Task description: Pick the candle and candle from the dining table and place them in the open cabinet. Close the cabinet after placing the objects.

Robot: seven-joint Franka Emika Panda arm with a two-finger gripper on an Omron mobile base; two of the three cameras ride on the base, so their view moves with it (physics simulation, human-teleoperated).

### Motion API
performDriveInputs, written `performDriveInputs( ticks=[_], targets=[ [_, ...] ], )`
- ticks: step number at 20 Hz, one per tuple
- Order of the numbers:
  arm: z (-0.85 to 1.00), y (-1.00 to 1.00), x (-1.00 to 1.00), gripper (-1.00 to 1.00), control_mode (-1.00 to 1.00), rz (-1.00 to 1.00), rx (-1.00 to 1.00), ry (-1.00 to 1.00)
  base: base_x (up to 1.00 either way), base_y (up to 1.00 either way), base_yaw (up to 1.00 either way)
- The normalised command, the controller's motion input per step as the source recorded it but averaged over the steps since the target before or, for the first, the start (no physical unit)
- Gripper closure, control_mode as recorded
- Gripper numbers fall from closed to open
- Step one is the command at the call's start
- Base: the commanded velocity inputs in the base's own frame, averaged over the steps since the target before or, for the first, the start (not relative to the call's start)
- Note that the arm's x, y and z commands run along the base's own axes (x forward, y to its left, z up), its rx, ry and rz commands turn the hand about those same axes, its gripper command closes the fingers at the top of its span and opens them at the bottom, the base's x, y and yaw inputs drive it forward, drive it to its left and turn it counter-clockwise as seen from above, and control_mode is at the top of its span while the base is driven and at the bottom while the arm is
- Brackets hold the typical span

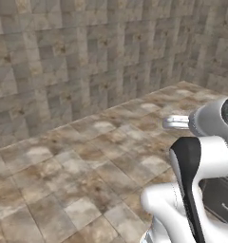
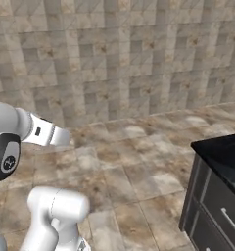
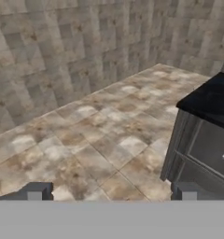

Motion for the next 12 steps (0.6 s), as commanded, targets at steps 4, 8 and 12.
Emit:
performDriveInputs(
  ticks=[4,8,12],
  targets=[
    [0.0,0.0,0.0,-1.0,1.0,0.0,0.0,0.0,0.49,0.56,-0.36],
    [0.0,0.0,0.0,-1.0,1.0,0.0,0.0,0.0,0.48,0.58,-0.36],
    [0.0,0.0,0.0,-1.0,1.0,0.0,0.0,0.0,0.43,0.57,-0.36]
  ],
)
